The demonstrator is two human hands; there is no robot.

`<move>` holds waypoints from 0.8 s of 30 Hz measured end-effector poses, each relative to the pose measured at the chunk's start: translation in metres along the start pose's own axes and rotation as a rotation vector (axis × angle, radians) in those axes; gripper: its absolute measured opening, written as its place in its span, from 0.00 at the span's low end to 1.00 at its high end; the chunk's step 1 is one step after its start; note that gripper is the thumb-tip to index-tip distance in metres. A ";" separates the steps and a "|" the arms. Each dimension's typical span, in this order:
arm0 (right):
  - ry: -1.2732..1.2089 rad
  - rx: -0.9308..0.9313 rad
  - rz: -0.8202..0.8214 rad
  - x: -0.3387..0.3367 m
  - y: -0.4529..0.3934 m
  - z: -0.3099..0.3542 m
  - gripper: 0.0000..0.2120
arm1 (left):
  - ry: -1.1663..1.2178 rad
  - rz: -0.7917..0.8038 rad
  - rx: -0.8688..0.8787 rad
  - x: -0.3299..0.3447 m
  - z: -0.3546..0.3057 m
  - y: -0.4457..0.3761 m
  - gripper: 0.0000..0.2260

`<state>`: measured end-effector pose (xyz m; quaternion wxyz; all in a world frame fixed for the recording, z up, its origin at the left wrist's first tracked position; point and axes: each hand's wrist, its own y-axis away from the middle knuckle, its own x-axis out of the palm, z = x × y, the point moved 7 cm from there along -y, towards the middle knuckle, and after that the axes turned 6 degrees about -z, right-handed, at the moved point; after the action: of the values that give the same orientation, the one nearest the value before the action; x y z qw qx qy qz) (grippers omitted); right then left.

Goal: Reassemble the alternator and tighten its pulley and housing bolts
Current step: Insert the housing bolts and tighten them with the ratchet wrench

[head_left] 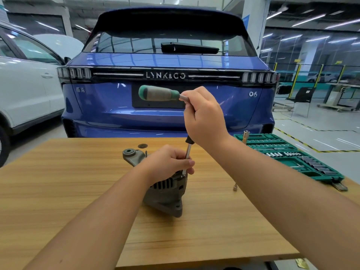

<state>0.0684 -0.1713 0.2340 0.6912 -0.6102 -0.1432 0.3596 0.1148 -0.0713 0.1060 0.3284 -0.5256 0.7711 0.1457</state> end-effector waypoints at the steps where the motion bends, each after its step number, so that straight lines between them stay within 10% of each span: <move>1: 0.000 -0.014 0.026 0.000 0.000 -0.001 0.10 | -0.011 -0.006 -0.001 0.000 0.001 0.000 0.09; 10: -0.110 -0.056 0.152 -0.002 -0.002 0.018 0.17 | 0.033 -0.019 0.003 -0.002 -0.002 0.002 0.06; 15: 0.288 -0.117 0.364 0.013 -0.016 0.031 0.15 | 0.101 -0.027 0.020 -0.003 -0.002 0.004 0.04; 19: 0.360 0.272 0.598 0.015 -0.041 0.007 0.16 | 0.109 -0.022 0.034 -0.003 -0.002 0.003 0.05; 24: -0.627 1.143 0.582 0.020 -0.012 -0.008 0.09 | 0.119 -0.028 0.071 -0.005 -0.004 0.003 0.09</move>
<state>0.0917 -0.1640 0.2385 0.7050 -0.0338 0.0443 0.7070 0.1120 -0.0688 0.1117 0.3023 -0.5323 0.7864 0.0821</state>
